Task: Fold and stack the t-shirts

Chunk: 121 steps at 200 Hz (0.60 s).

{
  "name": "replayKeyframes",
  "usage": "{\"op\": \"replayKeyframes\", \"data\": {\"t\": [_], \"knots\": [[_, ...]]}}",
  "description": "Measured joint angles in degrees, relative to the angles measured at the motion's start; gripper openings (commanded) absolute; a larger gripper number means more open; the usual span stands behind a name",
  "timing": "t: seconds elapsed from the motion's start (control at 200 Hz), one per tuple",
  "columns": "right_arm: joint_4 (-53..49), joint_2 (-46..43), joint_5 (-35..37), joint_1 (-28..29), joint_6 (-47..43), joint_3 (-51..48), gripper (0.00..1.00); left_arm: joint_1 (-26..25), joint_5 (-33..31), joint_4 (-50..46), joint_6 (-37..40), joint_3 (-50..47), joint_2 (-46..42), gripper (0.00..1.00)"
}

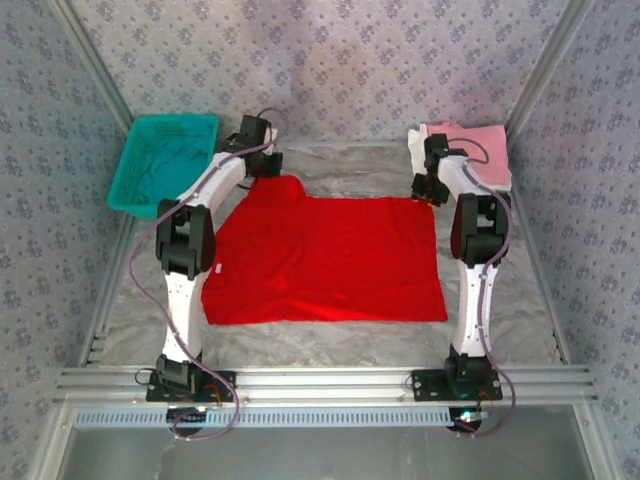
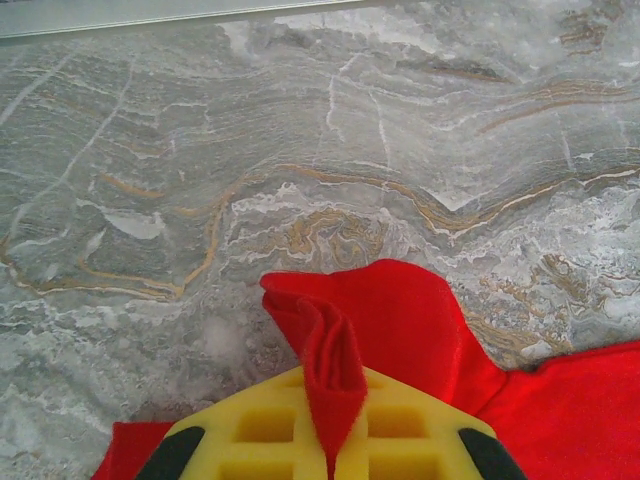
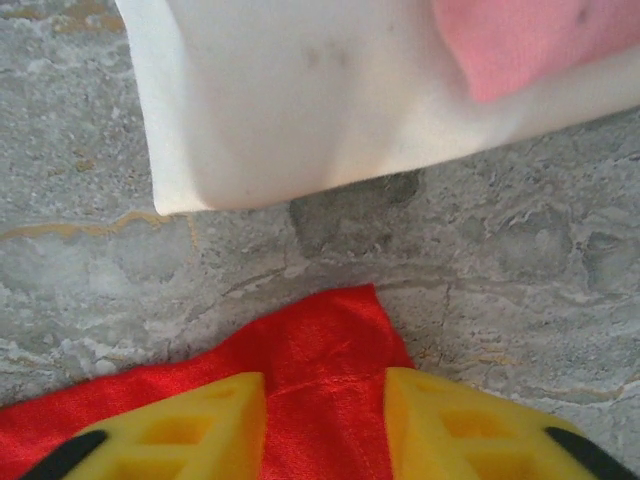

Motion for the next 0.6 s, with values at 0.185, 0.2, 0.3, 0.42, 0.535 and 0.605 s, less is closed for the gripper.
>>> {"op": "replayKeyframes", "data": {"t": [0.185,0.2,0.3,0.42,0.535,0.605], "knots": [[-0.5,0.0,0.1,0.0,-0.4,0.0,0.37,0.0,-1.2,2.1,0.5,-2.9,-2.6,0.00],[-0.5,0.0,0.1,0.0,-0.2,0.0,0.39,0.0,-1.3,2.3,0.7,-3.2,-2.8,0.00],[-0.7,0.0,0.4,0.0,-0.5,0.0,0.44,0.0,-1.6,2.8,1.0,-5.2,-4.4,0.00],[-0.8,0.0,0.5,0.0,-0.7,0.0,0.46,0.0,-1.9,3.6,1.1,-6.9,-5.6,0.00],[-1.1,0.0,0.7,0.0,-0.8,0.4,0.48,0.0,-2.2,4.8,1.1,-8.4,-6.1,0.00],[-1.4,0.0,0.7,0.0,-1.0,1.1,0.51,0.0,-2.4,5.6,1.0,-10.3,-6.8,0.00]]}}
